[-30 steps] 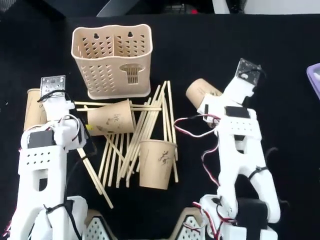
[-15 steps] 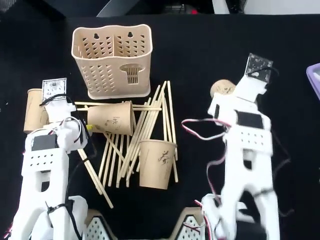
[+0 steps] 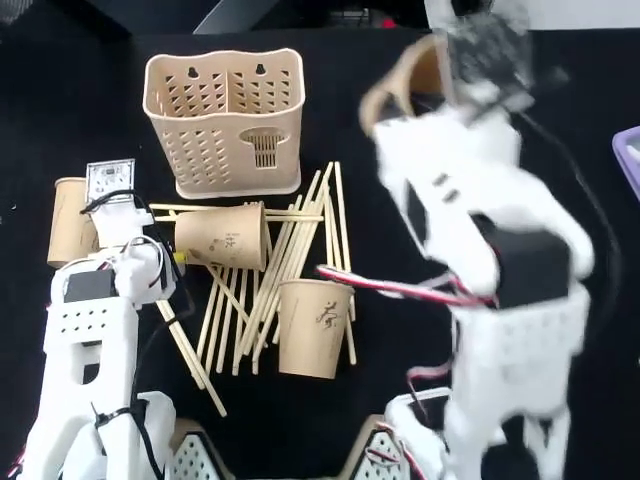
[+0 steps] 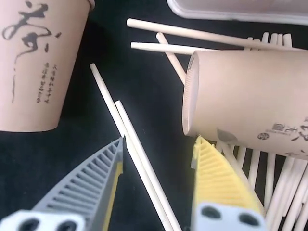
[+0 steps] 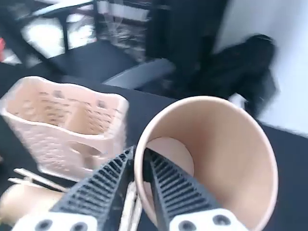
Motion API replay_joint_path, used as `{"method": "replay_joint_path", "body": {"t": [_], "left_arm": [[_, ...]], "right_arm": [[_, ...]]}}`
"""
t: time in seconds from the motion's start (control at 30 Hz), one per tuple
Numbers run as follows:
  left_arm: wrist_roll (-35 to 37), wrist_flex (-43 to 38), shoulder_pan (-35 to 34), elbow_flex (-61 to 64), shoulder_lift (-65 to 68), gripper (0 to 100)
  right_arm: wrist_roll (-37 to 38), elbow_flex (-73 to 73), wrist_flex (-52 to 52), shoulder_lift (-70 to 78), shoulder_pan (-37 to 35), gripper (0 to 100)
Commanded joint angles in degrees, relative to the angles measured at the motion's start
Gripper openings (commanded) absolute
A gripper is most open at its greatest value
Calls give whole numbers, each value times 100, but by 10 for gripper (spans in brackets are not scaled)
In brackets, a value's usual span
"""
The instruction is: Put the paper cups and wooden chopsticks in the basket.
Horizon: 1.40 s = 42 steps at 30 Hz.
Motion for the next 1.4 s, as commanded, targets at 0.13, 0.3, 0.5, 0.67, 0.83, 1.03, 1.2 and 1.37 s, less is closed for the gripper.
{"method": "replay_joint_path", "body": {"t": [0.13, 0.3, 0.5, 0.67, 0.83, 1.03, 1.2, 1.37], "left_arm": [[9, 26, 57, -101, -123, 231], [9, 26, 57, -92, -123, 231], [9, 26, 57, -92, -123, 231], [-18, 26, 57, -92, -123, 231], [-26, 26, 57, -92, -123, 231], [-26, 44, 57, -84, -123, 231], [-26, 44, 57, -92, -123, 231], [-26, 53, 57, -92, -123, 231]], "right_arm": [[633, -4004, 782, 2853, -1011, 10], [1266, -5912, 1240, 4541, -1292, 10], [1600, -6914, 1371, 5780, -1284, 10], [1600, -6985, 1345, 6176, -1398, 10], [1609, -6976, 1354, 6422, -1530, 10], [1609, -7020, 1275, 6431, -1574, 10], [1574, -7011, 1222, 6396, -1582, 10], [1574, -6985, 923, 6220, -1653, 10]]}}
